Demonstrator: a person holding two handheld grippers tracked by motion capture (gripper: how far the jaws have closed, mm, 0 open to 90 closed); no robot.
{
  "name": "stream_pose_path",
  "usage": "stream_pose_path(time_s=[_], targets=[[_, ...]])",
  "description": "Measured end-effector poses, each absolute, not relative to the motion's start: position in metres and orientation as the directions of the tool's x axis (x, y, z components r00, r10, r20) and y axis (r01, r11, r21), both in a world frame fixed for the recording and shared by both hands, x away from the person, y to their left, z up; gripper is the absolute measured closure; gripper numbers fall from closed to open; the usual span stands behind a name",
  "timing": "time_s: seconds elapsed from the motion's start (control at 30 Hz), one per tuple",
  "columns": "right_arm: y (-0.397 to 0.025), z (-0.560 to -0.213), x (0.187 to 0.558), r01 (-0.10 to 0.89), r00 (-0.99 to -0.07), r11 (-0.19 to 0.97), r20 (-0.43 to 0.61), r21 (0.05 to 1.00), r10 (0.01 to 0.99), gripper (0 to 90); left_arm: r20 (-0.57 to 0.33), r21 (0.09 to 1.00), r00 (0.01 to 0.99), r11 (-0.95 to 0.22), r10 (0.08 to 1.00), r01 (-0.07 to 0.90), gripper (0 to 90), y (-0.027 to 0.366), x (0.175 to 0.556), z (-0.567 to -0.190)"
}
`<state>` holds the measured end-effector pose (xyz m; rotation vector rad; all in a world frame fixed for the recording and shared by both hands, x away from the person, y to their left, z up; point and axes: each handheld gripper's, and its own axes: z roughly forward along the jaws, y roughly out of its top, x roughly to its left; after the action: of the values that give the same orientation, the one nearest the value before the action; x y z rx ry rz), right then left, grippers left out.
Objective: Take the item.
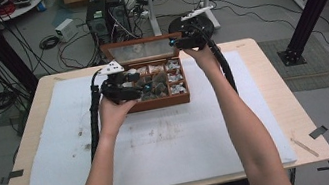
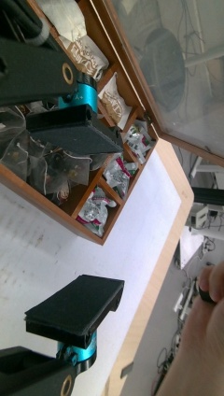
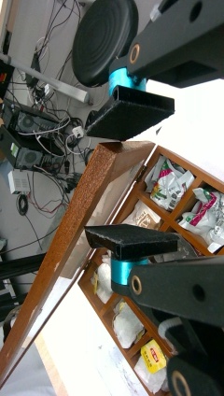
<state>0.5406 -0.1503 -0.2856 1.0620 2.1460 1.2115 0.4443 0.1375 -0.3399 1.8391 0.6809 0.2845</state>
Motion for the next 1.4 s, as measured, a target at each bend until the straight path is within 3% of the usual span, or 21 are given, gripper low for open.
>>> stream_pose_path(time_s=[0.5,1.17,1.4], targets=[[-0.151,-0.286,0.541,0.396,-0.601,0.317,-0.018,0.862,0.799,47.1,-0.123,0.89,0.774,-0.276,0.621,0.363,30.1,0.104,0.469,-0.358],[-0.151,-0.287,0.54,0.396,-0.601,0.314,-0.015,0.863,0.799,47.1,-0.065,0.818,0.71,-0.371,0.701,0.44,54.1,0.074,0.487,-0.385],[-0.151,-0.287,0.54,0.396,-0.602,0.315,-0.014,0.862,0.798,47.1,-0.044,0.787,0.697,-0.405,0.716,0.465,55.8,0.07,0.491,-0.394]])
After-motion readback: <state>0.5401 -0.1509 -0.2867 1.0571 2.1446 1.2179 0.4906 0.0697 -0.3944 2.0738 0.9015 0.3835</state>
